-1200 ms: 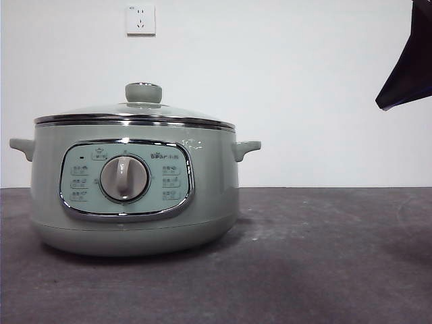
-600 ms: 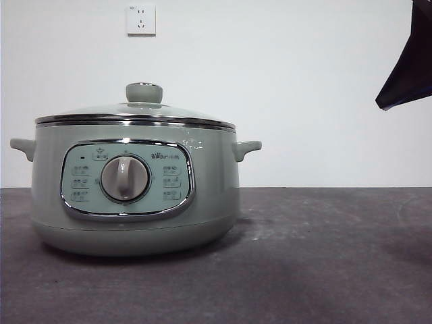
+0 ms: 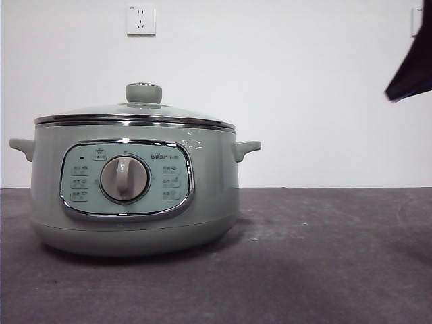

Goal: Pick up the potato,open the lid,put the potato in the pot,close the lid

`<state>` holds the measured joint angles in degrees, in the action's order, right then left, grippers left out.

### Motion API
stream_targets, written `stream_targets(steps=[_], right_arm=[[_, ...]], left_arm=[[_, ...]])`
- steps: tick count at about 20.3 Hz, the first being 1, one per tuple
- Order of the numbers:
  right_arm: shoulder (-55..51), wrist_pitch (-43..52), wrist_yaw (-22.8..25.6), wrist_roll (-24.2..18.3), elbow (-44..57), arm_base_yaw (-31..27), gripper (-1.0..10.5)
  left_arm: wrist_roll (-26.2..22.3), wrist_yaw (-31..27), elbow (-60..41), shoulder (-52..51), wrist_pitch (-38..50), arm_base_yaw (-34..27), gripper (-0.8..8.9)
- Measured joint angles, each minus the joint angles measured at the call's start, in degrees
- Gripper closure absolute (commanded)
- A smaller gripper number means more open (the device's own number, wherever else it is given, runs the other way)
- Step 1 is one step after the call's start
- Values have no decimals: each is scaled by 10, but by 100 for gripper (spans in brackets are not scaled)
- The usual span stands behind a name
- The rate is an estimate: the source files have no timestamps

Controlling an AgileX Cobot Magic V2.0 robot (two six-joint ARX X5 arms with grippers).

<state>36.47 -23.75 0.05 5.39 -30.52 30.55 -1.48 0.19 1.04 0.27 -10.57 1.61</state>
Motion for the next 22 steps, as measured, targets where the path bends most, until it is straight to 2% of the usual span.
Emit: stream_targets(steps=[4, 7, 10, 12, 22], right_arm=[[-102, -1, 4, 0, 28, -66, 946], [-196, 29, 17, -5, 69, -138, 946], [-265, 108, -29, -45, 143, -202, 946], [-303, 125, -59, -70, 189, -227, 946], [-362, 126, -61, -84, 264, -242, 946]], left_arm=[[0, 0, 0, 0, 0, 0, 816], [0, 0, 0, 0, 0, 0, 816], [0, 0, 0, 0, 0, 0, 816], [0, 0, 0, 0, 0, 0, 816], [0, 0, 0, 0, 0, 0, 816]])
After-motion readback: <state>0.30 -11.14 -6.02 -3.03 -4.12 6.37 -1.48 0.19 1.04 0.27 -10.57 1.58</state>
